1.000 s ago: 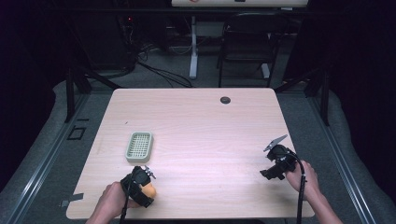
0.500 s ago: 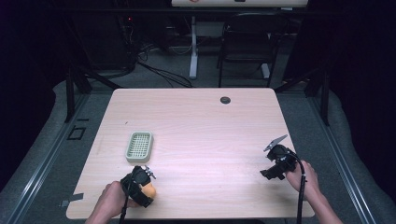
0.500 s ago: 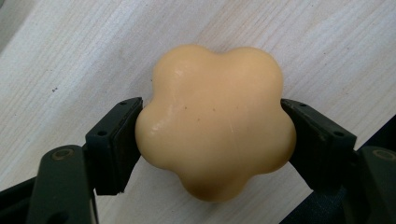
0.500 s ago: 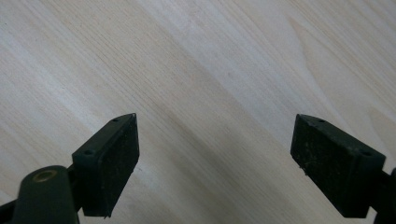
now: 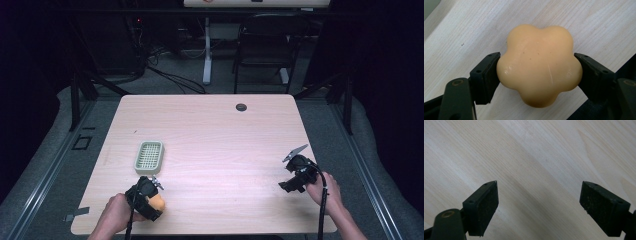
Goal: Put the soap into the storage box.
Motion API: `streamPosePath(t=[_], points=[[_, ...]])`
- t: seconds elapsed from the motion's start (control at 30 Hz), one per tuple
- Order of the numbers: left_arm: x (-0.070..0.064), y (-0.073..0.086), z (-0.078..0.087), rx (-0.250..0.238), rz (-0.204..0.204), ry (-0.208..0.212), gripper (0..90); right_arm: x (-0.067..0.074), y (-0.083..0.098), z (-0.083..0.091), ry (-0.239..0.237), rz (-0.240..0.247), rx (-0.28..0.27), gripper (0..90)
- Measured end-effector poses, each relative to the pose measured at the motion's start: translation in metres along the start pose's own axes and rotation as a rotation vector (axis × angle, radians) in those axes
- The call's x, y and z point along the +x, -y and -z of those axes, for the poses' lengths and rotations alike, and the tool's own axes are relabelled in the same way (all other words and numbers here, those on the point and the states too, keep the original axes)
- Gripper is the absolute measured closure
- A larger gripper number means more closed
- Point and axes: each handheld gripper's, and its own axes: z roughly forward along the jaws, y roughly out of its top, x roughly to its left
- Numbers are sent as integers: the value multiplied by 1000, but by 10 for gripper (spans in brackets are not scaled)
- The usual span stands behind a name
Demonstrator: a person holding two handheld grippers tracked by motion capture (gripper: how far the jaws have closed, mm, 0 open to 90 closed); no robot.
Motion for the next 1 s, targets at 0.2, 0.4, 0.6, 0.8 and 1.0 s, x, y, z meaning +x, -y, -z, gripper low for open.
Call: streamPosePath(t=[0.2, 0.4, 0.6, 0.8, 1.0], points=[[2, 2, 3, -2, 7, 3, 251, -1, 0, 1, 10, 5, 5, 152], [4, 4, 6, -6, 12, 5, 251, 0, 0, -1, -1, -10, -14, 152], [6, 6, 10, -14, 24, 5, 251, 0, 0, 1, -4, 2, -2, 152], [11, 8, 13, -17, 33, 5, 251, 0, 0, 1, -4, 2, -2, 152], [14, 10, 16, -20, 44, 4, 251, -1, 0, 1, 2, 7, 5, 152]])
